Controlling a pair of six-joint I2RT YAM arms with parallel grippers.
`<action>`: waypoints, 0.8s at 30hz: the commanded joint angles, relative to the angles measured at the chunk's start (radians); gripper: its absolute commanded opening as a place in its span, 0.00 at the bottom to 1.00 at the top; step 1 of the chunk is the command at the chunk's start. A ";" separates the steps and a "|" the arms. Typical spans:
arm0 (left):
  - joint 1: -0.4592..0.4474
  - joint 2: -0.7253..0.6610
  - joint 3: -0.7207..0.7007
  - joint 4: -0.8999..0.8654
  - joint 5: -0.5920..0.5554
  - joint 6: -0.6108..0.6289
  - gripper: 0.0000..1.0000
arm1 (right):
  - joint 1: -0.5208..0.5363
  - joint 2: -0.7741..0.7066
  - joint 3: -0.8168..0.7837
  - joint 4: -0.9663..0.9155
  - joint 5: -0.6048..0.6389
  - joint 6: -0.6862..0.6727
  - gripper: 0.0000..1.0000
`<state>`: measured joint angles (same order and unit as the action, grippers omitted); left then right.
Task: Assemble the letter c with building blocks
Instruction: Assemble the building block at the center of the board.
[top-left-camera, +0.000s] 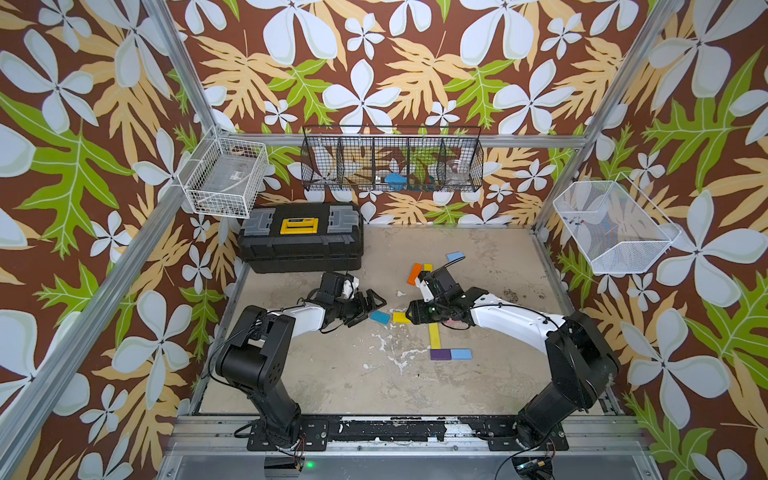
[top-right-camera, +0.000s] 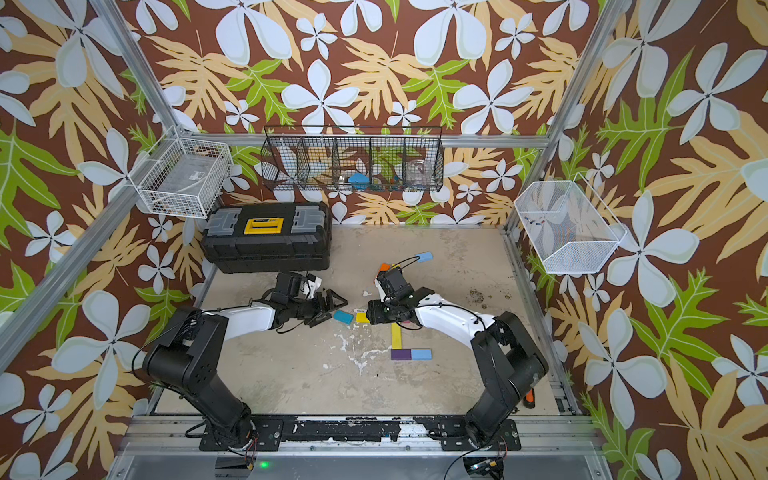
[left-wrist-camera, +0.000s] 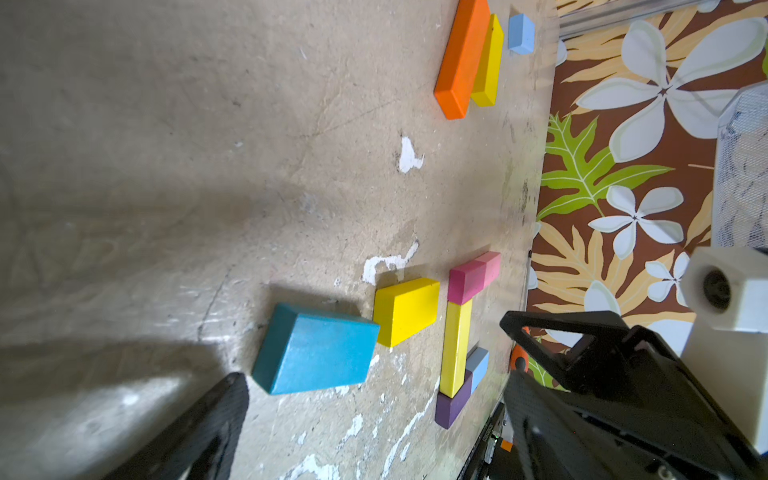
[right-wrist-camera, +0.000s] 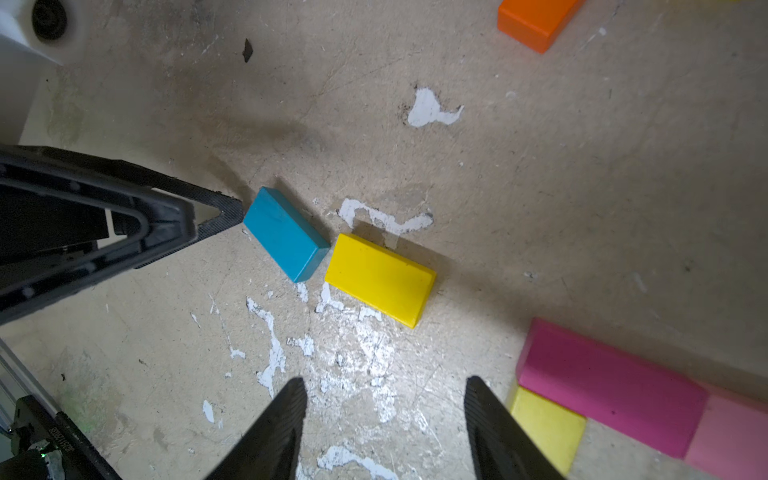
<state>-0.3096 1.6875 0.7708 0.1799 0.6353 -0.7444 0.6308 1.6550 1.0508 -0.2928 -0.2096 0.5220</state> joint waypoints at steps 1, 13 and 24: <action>-0.007 0.001 -0.009 0.042 -0.006 -0.014 1.00 | 0.002 -0.008 -0.004 0.007 -0.011 0.005 0.62; -0.031 -0.008 -0.038 0.081 0.001 -0.039 1.00 | 0.001 -0.014 -0.016 0.018 -0.026 0.015 0.62; -0.060 -0.012 -0.056 0.108 0.001 -0.064 1.00 | 0.002 -0.011 -0.015 0.020 -0.031 0.016 0.62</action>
<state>-0.3653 1.6836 0.7193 0.2504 0.6365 -0.8040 0.6315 1.6455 1.0344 -0.2913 -0.2363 0.5346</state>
